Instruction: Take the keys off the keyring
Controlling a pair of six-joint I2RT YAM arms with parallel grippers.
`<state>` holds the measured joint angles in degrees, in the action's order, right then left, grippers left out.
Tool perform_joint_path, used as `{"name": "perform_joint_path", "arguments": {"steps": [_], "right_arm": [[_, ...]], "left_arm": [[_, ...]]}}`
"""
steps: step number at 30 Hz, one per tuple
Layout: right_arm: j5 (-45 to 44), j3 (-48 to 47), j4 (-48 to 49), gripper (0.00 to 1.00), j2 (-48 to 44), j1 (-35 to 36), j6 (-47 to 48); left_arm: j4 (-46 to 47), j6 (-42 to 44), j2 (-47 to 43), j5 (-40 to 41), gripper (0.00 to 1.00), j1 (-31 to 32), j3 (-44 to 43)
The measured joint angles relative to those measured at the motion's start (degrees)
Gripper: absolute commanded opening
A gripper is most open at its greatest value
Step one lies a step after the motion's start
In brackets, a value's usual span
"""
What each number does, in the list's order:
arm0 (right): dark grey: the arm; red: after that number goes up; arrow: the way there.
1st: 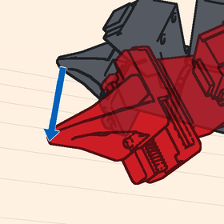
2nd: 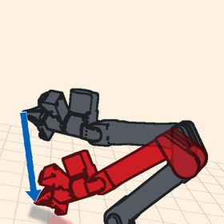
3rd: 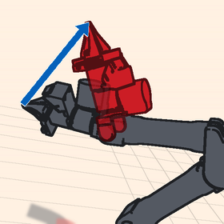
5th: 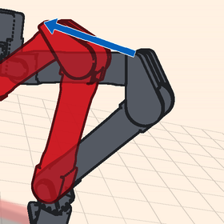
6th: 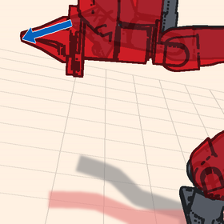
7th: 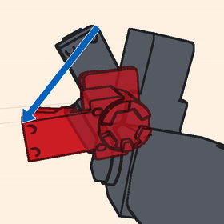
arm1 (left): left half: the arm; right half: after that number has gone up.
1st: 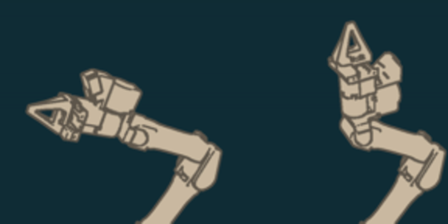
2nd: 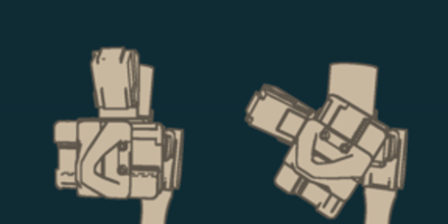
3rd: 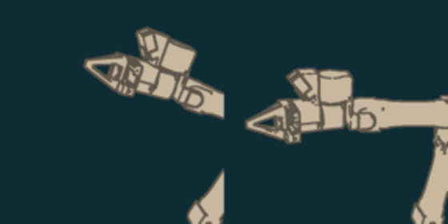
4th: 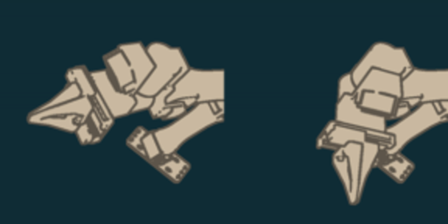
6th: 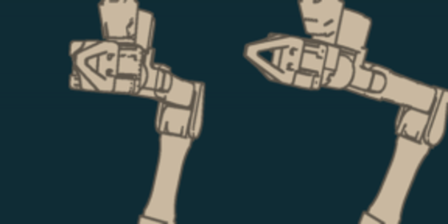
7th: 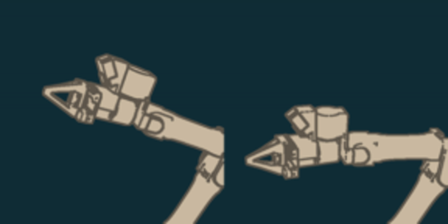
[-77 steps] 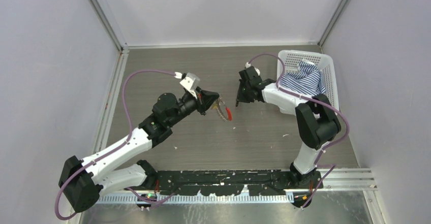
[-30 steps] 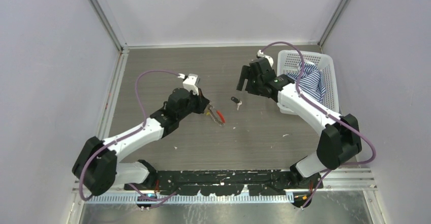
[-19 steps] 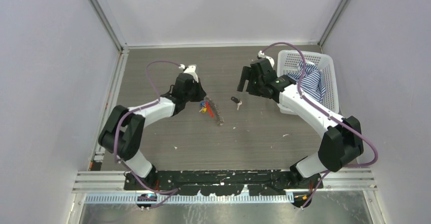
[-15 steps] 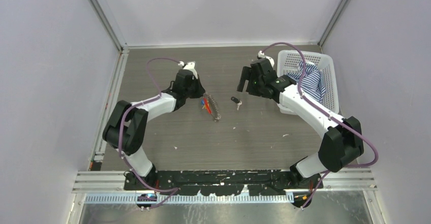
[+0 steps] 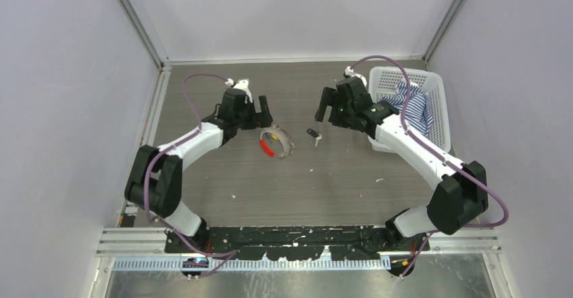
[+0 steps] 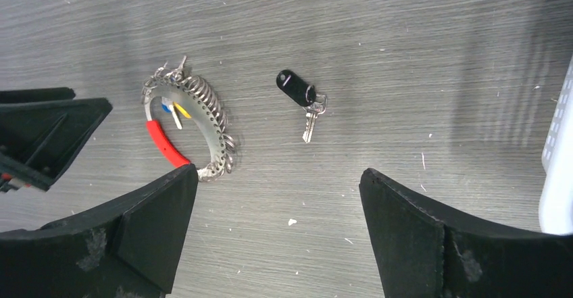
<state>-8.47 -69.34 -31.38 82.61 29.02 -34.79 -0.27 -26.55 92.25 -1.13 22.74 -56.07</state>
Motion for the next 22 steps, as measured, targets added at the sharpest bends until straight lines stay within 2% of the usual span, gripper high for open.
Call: {"name": "perform_joint_path", "arguments": {"steps": [2, 11, 22], "right_arm": [[0.0, 0.0, -0.2, 1.0, -1.0, 0.0, 0.2], [-1.5, 0.0, 0.5, 1.0, -8.0, 0.0, 0.7], [-3.1, 2.1, 4.4, 1.0, -14.4, 0.0, 0.9]], "left_arm": [[-3.1, -0.1, -2.8, 0.0, 1.0, 0.0, -0.4], [-14.7, -2.0, -20.6, -1.9, 1.0, 0.0, -2.3], [-25.4, 0.0, -30.7, -1.5, 1.0, 0.0, -4.4]]}}
